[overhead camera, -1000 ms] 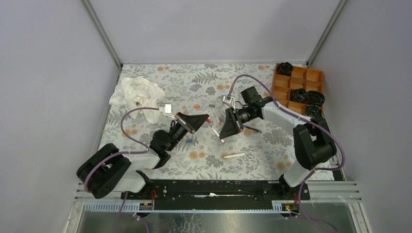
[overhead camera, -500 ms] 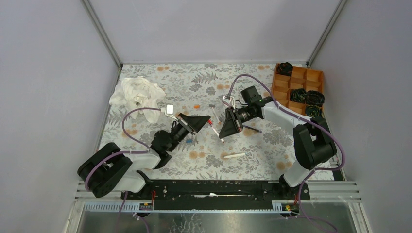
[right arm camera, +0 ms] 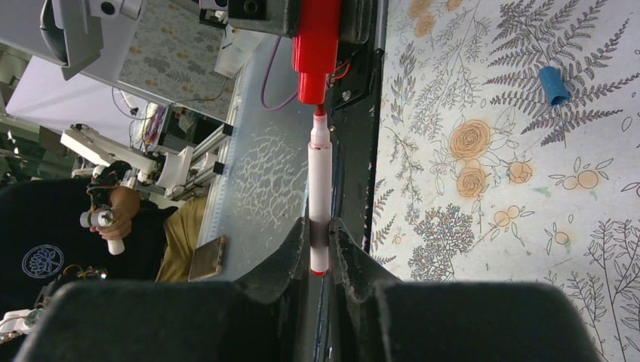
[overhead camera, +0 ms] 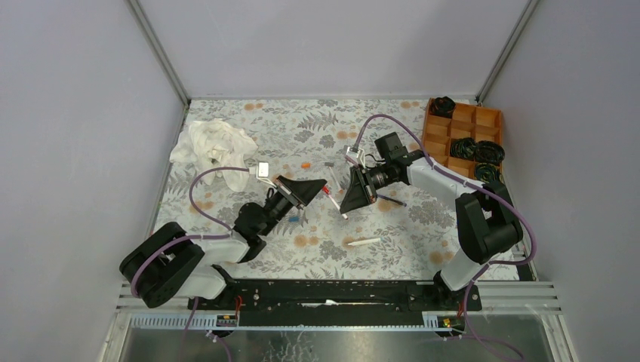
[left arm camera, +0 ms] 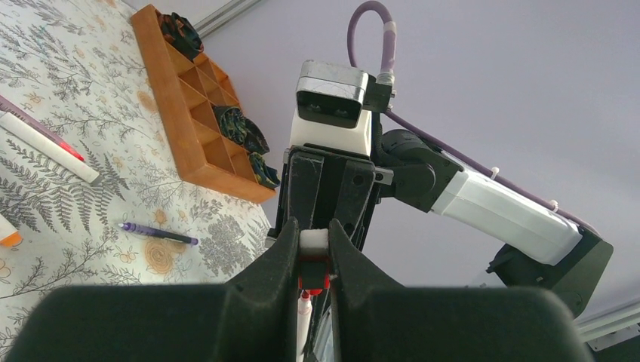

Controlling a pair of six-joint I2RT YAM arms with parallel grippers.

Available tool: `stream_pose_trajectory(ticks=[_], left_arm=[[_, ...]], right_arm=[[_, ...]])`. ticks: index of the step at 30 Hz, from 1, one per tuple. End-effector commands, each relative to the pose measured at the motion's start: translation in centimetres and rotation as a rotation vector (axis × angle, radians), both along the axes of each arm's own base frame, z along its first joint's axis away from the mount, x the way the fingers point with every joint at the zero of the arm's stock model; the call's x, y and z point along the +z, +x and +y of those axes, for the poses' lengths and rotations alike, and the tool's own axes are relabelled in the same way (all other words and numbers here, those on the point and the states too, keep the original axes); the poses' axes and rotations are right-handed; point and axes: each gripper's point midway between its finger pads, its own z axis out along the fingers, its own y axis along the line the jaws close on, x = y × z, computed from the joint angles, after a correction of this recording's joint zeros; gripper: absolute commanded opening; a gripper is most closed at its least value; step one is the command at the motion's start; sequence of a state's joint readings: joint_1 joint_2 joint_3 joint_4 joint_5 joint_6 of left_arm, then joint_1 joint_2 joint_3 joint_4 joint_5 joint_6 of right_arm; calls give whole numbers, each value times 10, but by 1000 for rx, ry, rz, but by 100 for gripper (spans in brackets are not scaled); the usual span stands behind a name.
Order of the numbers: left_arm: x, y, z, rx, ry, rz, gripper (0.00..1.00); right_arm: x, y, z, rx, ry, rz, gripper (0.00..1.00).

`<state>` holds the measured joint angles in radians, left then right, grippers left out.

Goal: Insert the pens into the pen caps
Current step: Insert the pen cap onto the pen.

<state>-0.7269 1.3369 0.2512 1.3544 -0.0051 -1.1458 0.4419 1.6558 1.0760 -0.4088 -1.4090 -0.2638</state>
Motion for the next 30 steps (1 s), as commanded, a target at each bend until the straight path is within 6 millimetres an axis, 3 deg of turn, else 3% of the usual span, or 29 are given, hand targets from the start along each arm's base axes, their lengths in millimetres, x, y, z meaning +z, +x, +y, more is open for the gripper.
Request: stream_pose_trajectory(ticks=[1, 30], left_arm=[[18, -2, 1, 12, -19, -72, 0], [10, 3, 1, 28, 10, -54, 0]], right_arm=[[16, -3, -2, 10, 48, -16, 0], [19, -3, -4, 11, 63, -10, 0]])
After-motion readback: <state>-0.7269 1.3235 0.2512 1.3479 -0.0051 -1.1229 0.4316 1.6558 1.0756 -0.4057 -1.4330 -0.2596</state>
